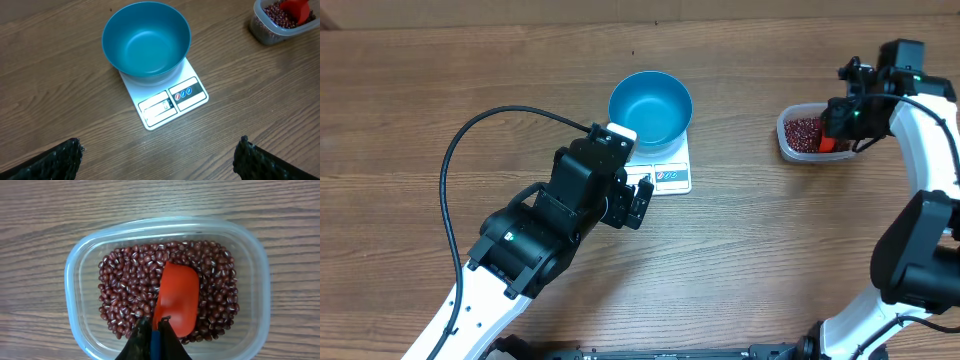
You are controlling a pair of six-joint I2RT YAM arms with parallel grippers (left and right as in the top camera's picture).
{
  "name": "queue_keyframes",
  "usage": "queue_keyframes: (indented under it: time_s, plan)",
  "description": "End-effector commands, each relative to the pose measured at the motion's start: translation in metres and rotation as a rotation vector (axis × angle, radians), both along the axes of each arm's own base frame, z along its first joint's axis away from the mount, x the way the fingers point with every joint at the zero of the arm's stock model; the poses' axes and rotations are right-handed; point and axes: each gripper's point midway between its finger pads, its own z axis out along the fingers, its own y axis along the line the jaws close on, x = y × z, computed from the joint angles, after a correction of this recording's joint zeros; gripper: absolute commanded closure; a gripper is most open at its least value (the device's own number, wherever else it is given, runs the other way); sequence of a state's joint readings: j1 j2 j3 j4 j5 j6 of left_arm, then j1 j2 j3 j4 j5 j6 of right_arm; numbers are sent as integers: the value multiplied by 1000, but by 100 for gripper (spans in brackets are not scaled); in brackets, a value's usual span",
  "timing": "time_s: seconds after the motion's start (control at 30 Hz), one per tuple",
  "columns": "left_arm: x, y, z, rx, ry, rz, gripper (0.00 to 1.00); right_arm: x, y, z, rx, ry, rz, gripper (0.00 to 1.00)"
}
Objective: Scoop item into bowl and weigh 150g on scale
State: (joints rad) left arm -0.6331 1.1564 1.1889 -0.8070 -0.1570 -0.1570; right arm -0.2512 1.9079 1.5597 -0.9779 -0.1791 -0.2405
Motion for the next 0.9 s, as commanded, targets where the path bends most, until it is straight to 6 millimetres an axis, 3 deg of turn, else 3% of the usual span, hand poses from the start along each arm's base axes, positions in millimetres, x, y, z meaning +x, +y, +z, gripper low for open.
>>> queue_keyframes:
  time_s: [0.0,0.2,0.53,0.87]
  plan:
    - [0,4,6,-13,-17,14,0,1,-2,-5,88,0,-9,96]
    - [0,4,6,-13,-17,14,0,-1,-6,-5,152,-9,-26,96]
    - [0,4,6,-13,-17,14,0,-6,11,-17,235,-18,33,96]
    - [0,4,6,-13,-17,14,0,-6,15,-16,257,-23,38,96]
